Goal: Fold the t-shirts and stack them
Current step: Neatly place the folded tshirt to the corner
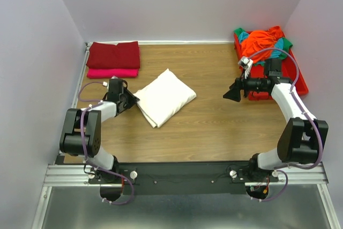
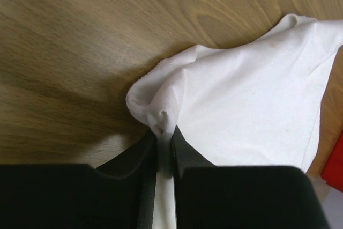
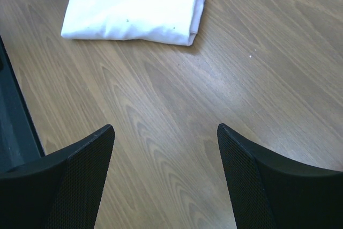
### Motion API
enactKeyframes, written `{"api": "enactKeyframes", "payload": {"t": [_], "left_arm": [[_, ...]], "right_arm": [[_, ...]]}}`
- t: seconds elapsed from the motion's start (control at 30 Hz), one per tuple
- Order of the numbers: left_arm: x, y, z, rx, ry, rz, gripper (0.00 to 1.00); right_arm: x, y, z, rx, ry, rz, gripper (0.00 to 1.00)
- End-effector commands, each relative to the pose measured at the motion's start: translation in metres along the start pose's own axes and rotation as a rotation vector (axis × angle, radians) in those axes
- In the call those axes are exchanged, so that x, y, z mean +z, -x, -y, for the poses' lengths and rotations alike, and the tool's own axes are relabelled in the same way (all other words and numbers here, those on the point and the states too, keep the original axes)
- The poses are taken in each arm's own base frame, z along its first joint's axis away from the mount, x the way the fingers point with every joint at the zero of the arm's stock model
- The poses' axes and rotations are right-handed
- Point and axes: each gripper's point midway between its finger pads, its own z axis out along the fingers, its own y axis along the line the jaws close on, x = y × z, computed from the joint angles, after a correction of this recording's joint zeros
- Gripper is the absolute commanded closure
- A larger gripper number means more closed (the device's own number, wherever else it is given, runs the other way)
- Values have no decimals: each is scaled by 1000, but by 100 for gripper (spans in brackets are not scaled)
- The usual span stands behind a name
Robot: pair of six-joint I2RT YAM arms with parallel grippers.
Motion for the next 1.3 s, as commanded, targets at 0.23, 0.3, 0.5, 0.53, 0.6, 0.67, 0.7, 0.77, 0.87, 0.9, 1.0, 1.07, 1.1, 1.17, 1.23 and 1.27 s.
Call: {"api": "enactKeyframes", "payload": {"t": [0.23,0.3,0.5,0.53,0.6,0.67,0.7,0.77,0.87,0.9,1.0,1.07,1.1,1.17,1.23,1.27], "left_arm": [[-30,71,78,630,-210,143,100],[-35,97,84,763,-126,181,100],[-51,156,109,944,-9,327,100],[-51,162,113,969,-2,338,100],[-48,179,118,992,39,367,100],[-40,186,119,1022,61,371,100],[-42,195,129,1027,62,398,100],[-37,202,131,1044,78,403,100],[-38,215,147,1073,65,432,100],[-36,215,149,1077,56,427,100],[-39,218,161,1089,25,442,100],[-42,223,170,1088,12,462,100],[-43,226,173,1089,11,470,100],[-44,231,177,1085,13,486,100],[-47,237,187,1084,1,506,100],[-49,239,190,1084,-3,517,100]], "right_arm": [[-10,17,-10,-42,12,45,16],[-11,17,-9,-40,11,44,16],[-9,14,-8,-29,15,37,16],[-8,13,-7,-25,14,36,16],[-8,12,-6,-21,14,34,16],[-7,11,-5,-21,12,30,16],[-7,11,-5,-21,11,29,16],[-7,10,-4,-18,9,27,16],[-6,8,-3,-13,10,22,16],[-6,8,-3,-14,10,22,16],[-5,7,-1,-8,9,20,16],[-5,7,-1,-7,8,18,16],[-5,6,-1,-3,9,16,16],[-5,6,0,-3,6,15,16],[-4,5,0,0,8,11,16],[-4,4,1,2,6,10,16]]}}
